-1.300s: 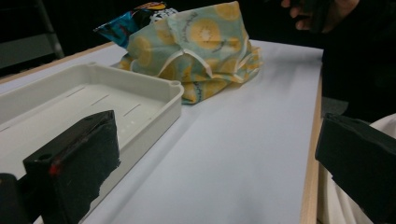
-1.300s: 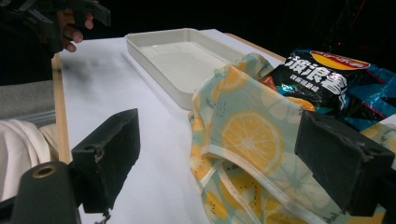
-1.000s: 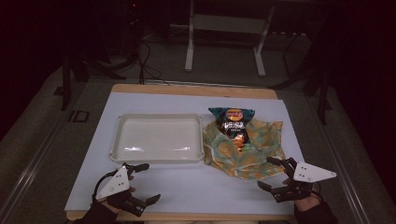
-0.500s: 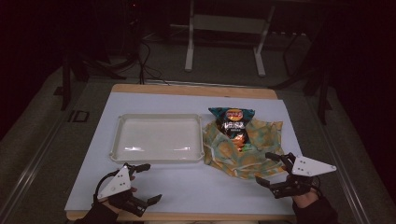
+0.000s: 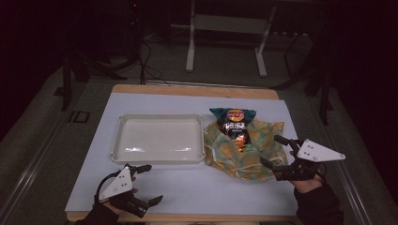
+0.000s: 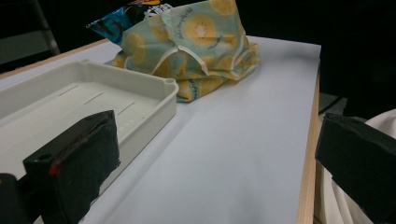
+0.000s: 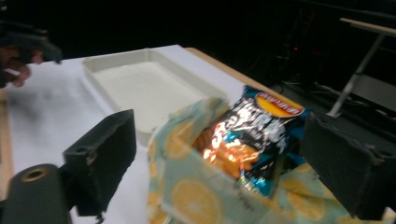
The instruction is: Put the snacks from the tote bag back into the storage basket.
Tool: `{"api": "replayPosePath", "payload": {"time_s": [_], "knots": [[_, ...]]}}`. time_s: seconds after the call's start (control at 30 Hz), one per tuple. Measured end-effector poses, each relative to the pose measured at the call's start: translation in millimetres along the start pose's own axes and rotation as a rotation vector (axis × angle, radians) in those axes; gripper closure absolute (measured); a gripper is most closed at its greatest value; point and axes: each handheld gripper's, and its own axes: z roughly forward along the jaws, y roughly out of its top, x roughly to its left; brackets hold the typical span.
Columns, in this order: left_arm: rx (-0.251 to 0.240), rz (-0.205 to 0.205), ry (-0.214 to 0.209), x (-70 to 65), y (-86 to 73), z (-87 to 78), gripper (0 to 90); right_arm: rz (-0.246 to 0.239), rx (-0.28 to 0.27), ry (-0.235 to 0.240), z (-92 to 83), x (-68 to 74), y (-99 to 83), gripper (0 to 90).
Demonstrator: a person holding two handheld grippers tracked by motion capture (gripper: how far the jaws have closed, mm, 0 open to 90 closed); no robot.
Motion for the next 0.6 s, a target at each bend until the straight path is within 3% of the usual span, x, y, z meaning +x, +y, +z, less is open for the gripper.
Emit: {"api": "replayPosePath", "payload": {"time_s": [0.4, 0.6], "knots": [[0.006, -0.001, 0.001, -0.5, 0.0, 0.1, 0.2, -0.007, -0.019, -0.073, 24.8, -18.0, 20.9, 13.2], [0.010, 0.001, 0.002, -0.4, 0.0, 0.2, 0.2, 0.011, -0.010, -0.083, 35.8, -32.6, 26.5, 13.7]]}}
